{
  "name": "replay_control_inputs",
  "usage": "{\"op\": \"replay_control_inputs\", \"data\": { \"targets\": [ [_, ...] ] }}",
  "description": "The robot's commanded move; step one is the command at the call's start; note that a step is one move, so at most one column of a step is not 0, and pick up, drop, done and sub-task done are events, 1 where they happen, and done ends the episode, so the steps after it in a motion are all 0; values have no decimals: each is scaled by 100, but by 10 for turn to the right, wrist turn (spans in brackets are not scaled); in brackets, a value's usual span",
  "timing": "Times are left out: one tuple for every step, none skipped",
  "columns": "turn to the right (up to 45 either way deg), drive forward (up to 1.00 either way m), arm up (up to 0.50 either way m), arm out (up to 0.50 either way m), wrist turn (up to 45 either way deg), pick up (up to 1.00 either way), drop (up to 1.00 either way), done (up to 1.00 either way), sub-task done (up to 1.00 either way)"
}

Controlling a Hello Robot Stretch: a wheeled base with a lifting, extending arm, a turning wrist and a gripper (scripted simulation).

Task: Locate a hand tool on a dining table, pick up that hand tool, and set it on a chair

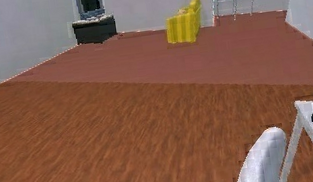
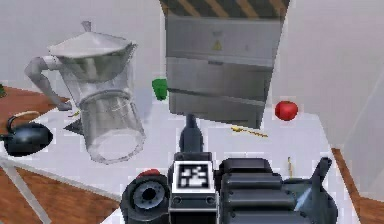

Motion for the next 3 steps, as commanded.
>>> {"op": "replay_control_inputs", "data": {
  "targets": [
    [450, 0, 0, 0, 0, 0, 0, 0, 0],
    [390, 0, 0, 0, 0, 0, 0, 0, 0],
    [-450, 0, 0, 0, 0, 0, 0, 0, 0]
  ]
}}
